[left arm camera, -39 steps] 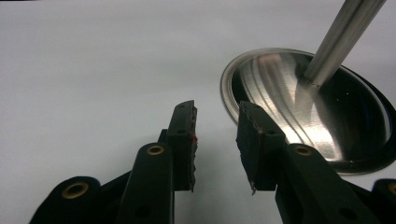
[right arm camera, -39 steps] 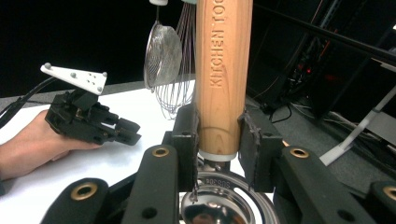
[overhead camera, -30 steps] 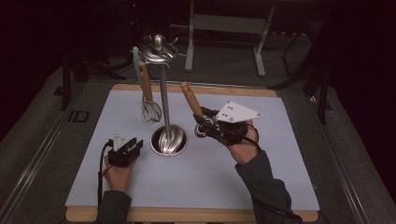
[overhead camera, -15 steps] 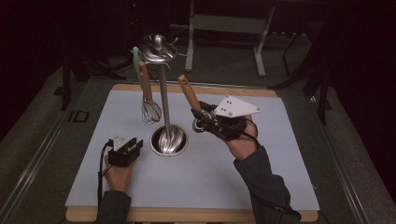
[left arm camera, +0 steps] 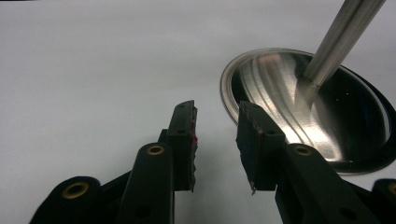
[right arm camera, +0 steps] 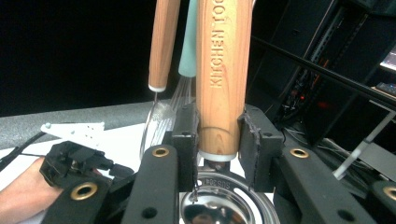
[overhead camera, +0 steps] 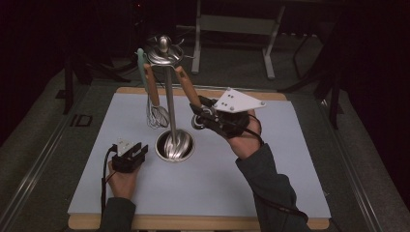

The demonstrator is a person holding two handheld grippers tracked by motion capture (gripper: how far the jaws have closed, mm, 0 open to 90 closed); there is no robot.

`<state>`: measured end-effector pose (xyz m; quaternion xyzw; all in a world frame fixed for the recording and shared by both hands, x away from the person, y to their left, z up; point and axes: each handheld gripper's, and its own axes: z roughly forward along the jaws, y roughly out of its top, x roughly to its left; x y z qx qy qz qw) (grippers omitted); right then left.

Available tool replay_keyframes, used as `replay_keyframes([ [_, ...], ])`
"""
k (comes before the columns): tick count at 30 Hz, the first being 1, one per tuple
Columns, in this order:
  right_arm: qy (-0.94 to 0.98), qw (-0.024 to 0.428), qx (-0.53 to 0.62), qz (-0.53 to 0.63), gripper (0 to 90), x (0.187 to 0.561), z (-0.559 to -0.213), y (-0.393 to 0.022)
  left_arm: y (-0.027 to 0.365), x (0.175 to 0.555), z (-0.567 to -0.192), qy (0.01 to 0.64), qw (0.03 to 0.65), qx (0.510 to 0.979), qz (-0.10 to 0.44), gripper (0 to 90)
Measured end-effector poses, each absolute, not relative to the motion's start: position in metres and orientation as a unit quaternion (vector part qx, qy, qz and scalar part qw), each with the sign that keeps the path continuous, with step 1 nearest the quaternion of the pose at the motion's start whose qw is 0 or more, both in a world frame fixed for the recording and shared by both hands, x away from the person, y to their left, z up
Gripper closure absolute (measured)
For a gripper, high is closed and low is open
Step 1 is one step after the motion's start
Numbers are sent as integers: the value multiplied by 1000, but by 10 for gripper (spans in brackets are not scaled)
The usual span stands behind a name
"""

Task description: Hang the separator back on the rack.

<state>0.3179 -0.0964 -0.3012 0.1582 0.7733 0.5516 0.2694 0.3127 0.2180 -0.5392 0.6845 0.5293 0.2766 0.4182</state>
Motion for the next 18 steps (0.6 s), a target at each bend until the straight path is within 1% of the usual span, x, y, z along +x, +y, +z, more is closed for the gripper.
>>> replay_keyframes([
  [5,775,267,163,549,698,322,-299,-89,218,313,-539,530,419,684,276,677],
  [13,778,261,177,544,697,331,-304,-78,218,313,-539,530,419,684,275,677],
  [14,778,263,180,541,696,332,-304,-78,218,313,-539,530,419,684,275,677],
  [16,780,288,182,525,688,332,-307,-74,218,313,-539,530,419,684,275,677],
  [18,781,285,181,525,664,333,-310,-73,218,313,-539,529,419,684,275,676],
])
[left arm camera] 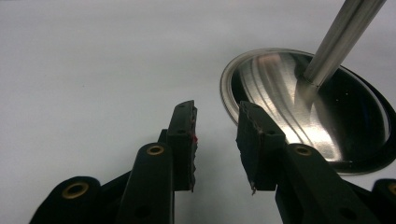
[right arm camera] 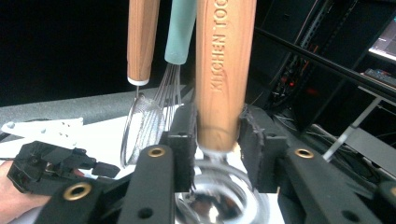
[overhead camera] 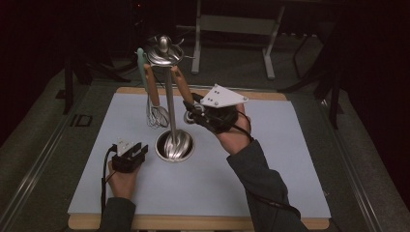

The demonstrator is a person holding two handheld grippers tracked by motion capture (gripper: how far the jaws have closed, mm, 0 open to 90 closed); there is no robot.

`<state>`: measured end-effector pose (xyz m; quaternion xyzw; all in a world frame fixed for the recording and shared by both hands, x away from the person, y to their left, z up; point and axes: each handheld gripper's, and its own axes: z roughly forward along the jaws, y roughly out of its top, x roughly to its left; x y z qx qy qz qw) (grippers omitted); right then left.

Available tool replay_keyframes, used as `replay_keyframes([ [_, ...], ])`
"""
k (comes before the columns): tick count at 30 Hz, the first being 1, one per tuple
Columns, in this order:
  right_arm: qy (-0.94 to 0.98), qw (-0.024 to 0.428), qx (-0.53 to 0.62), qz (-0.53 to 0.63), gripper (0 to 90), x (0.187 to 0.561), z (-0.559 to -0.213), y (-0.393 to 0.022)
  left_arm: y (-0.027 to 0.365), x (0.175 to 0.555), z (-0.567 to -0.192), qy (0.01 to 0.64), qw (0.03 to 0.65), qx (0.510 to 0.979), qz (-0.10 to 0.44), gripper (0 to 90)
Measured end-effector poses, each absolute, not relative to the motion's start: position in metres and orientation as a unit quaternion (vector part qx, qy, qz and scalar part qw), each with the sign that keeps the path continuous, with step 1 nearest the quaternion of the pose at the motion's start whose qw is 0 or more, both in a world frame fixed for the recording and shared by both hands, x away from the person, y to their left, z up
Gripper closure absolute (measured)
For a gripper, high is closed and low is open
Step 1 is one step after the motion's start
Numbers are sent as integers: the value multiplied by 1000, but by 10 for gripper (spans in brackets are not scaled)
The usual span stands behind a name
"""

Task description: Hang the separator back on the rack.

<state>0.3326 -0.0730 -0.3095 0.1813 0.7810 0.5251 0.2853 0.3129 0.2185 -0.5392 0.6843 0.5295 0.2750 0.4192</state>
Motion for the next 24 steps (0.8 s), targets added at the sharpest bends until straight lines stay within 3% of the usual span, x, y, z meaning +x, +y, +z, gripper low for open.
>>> replay_keyframes([
  [24,819,273,178,473,581,335,-327,-89,218,313,-539,528,419,685,277,667],
])
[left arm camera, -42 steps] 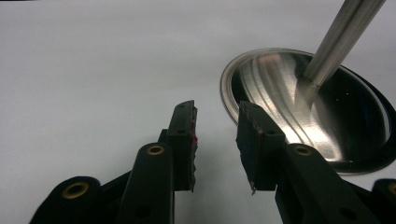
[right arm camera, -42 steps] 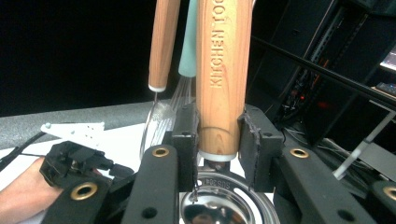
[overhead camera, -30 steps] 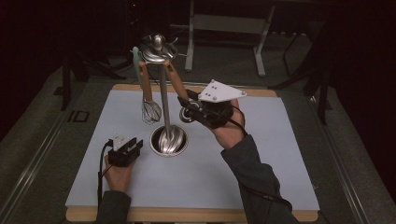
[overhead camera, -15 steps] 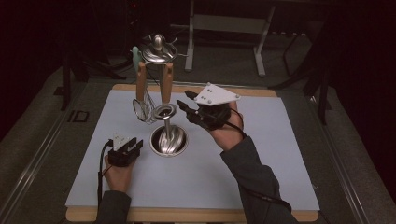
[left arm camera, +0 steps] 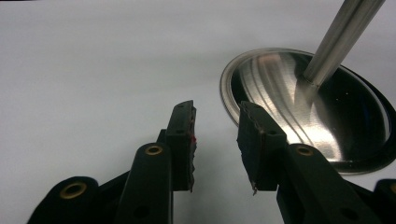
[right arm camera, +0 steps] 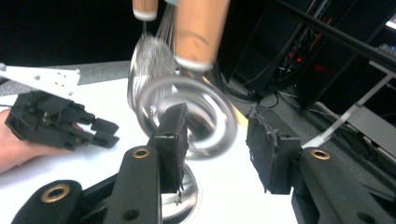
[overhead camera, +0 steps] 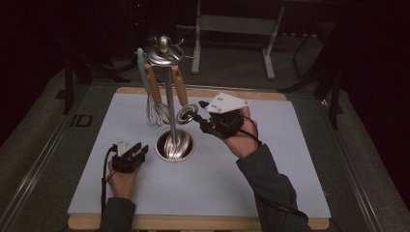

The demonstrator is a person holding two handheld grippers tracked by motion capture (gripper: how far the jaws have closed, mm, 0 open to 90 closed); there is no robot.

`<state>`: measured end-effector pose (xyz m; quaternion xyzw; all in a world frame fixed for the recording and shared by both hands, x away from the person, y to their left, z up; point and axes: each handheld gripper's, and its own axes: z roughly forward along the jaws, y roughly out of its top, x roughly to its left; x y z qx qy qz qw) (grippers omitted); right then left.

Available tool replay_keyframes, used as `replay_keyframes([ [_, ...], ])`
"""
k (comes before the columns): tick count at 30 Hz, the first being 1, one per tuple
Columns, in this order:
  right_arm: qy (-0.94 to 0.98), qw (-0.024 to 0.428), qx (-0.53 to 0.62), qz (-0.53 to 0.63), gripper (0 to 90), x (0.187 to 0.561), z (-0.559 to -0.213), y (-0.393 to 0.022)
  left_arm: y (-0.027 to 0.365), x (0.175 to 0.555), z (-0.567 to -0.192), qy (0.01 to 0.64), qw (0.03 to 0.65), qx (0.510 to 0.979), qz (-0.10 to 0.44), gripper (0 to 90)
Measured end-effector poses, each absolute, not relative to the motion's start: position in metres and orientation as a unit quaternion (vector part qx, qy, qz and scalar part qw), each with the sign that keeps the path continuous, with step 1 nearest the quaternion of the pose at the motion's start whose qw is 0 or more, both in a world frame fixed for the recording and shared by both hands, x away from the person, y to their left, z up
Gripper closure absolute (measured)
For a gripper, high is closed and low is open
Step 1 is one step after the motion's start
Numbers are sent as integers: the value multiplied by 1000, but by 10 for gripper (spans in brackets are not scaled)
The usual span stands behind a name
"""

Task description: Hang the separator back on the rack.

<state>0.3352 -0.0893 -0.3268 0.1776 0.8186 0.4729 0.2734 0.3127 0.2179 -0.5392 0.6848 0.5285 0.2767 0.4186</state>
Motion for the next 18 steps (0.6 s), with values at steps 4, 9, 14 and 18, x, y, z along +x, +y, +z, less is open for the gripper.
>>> replay_keyframes([
  [4,822,270,183,466,572,337,-333,-96,218,313,-539,528,418,685,277,665],
  [9,829,262,192,454,566,339,-344,-107,218,313,-539,529,418,685,277,665],
  [14,836,247,204,445,560,339,-359,-123,218,313,-539,528,418,685,277,665],
  [18,841,239,224,430,558,341,-375,-141,218,313,-539,528,417,686,277,665],
])
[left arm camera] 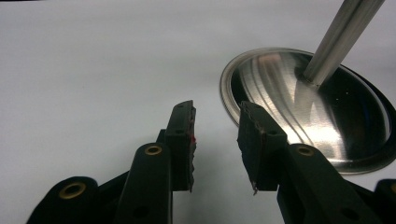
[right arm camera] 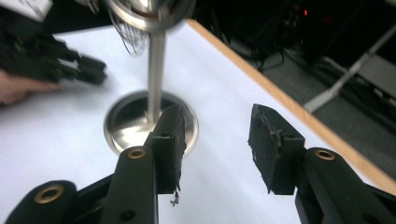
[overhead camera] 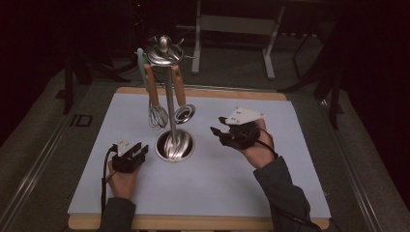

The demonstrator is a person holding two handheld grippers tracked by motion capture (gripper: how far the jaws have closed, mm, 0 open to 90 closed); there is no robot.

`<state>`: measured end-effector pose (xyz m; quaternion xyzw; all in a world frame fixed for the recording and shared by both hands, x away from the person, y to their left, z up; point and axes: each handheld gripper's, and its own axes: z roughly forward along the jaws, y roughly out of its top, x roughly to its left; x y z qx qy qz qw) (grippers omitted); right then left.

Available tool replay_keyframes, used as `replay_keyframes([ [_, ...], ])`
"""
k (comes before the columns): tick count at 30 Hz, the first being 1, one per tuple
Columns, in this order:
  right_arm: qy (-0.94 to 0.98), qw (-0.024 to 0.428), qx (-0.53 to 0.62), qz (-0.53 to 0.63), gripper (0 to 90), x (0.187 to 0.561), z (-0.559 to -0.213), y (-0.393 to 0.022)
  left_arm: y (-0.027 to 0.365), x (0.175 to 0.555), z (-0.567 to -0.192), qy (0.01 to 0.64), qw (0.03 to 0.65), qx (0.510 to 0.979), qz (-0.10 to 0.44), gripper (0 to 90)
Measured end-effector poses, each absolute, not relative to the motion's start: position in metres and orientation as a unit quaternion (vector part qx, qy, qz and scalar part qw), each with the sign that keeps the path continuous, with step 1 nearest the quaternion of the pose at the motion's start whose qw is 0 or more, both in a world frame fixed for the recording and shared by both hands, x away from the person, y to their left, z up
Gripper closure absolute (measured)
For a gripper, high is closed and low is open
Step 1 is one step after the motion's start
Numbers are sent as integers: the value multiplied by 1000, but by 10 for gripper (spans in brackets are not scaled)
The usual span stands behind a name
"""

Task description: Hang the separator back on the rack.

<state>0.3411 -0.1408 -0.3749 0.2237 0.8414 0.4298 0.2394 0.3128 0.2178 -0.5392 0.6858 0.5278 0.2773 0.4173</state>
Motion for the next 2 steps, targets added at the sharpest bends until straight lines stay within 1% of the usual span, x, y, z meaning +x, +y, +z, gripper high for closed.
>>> replay_keyframes([
  [2,842,234,234,425,556,342,-384,-150,218,313,-539,528,418,685,278,665],
])
